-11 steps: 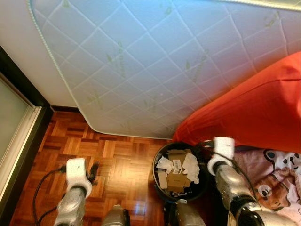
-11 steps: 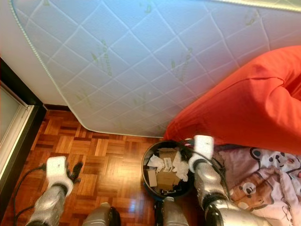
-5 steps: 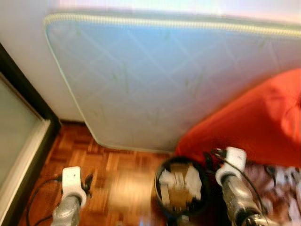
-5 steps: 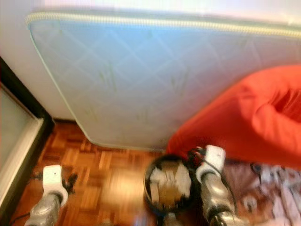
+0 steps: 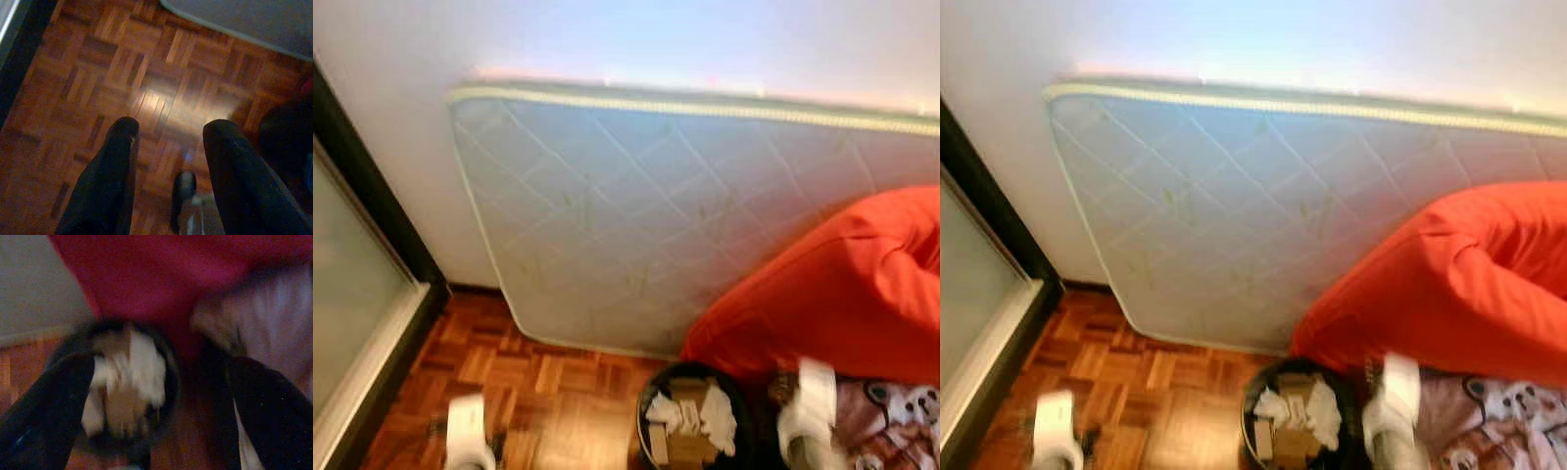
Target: Clean up the room
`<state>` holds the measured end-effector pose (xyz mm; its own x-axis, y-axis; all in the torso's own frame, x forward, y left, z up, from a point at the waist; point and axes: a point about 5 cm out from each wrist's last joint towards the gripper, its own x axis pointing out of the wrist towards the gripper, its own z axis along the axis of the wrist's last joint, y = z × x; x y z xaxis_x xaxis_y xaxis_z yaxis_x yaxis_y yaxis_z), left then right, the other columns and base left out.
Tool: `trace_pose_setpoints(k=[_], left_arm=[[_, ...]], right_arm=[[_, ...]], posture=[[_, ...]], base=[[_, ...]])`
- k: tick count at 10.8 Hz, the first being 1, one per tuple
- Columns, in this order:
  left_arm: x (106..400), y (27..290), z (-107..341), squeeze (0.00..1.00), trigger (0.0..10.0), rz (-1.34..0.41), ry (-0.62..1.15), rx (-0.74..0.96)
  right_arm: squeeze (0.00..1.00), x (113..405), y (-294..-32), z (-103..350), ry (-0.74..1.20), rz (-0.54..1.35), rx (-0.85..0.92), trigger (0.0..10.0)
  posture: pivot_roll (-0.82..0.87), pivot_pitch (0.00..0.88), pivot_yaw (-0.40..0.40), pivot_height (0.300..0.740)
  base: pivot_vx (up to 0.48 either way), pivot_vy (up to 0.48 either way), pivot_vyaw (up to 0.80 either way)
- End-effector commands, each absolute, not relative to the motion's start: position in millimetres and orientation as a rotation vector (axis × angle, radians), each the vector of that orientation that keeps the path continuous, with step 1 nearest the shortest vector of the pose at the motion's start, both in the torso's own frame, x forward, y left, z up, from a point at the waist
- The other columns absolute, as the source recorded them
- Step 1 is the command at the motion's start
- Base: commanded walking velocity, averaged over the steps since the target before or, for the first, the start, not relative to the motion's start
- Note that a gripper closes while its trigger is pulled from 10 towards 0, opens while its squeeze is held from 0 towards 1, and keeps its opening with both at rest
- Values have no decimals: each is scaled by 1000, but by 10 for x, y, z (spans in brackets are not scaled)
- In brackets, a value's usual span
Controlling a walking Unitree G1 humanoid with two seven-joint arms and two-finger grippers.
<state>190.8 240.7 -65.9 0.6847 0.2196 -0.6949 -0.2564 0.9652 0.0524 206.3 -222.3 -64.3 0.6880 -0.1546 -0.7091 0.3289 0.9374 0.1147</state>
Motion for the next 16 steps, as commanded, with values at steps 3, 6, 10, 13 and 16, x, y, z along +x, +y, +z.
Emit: trace_pose_setpoints(k=[3, 6, 10, 13, 16], left_arm=[[2078, 2413, -570, 0, 10000, 233, 748, -29], [2088, 2343, -585, 0, 10000, 220, 753, -28], [1951, 2293, -677, 0, 10000, 214, 801, -35], [1887, 2297, -710, 0, 10000, 205, 825, -28], [1859, 2288, -728, 0, 10000, 193, 837, -21]], right_arm=[[0, 1970, -2129, -713, 792, -264, 272, 10000], [0, 1931, -2140, -734, 823, -249, 226, 10000], [0, 2030, -2041, -699, 818, -143, 179, 10000], [0, 1951, -2035, -743, 845, -143, 181, 10000], [0, 1905, -1997, -775, 870, -114, 178, 10000]], posture=[[173, 0, -4, 740], [183, 0, -17, 740], [184, 0, -33, 740], [162, 0, -24, 740], [155, 0, -23, 740]], base=[[0, 0, 0], [0, 0, 0], [0, 0, 0], [0, 0, 0], [0, 0, 0]])
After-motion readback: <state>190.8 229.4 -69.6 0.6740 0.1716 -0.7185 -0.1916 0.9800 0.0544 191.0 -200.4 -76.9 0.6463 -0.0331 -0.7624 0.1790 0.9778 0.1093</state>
